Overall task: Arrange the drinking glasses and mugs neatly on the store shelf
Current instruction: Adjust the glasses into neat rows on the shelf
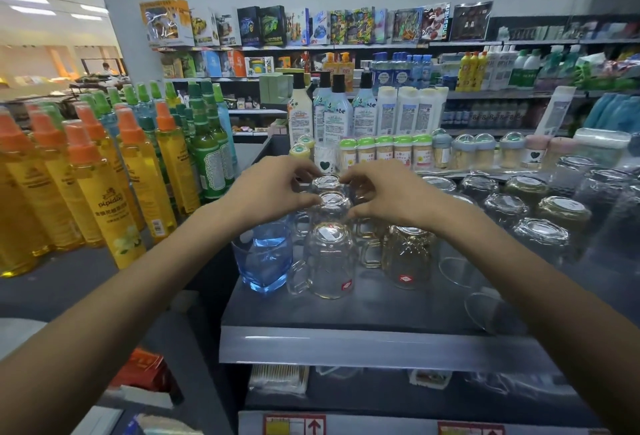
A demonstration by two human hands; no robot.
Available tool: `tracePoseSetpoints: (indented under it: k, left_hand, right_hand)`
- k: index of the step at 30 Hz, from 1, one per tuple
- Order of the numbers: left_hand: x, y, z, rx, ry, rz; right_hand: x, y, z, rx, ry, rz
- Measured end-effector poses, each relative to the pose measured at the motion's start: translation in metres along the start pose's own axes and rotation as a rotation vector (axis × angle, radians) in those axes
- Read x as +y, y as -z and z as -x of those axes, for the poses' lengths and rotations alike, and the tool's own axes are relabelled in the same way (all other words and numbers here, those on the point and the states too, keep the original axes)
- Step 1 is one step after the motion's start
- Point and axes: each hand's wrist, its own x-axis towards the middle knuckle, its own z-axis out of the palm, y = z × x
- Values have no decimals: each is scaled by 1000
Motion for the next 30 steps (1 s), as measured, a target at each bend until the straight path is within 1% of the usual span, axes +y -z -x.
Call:
tracePoseSetpoints:
  k: [4,7,9,11,16,18,23,25,30]
  left_hand:
    - [16,2,39,-4,-26,-75]
    - [29,-7,56,14,-60,-267]
    - [33,-11,62,39,-80,-330]
    - [34,-9,68,52,-82,-375]
    - [26,-9,90,91,-70,-550]
    - [19,-13,98,77,-69,-554]
    - [5,-26,112,117,-72,-437]
    - [2,-32,114,142,-87,-432]
    - [-5,-37,112,143,-105,-436]
  right_hand:
    - [-15,3,25,-132,89,21]
    - [-25,-1,32,-205,145,47]
    - [-29,-7,32,-235,171,45]
    - [-31,-12,32,-228,176,58]
    - [-31,-18,36,-145,161,96]
    - [-30,-19,36,-124,149,127]
    - [-27,-24,38,-89,109,168]
    - [-28,-27,40,-72,91,179]
    - [-32,-32,43,-46,19,221]
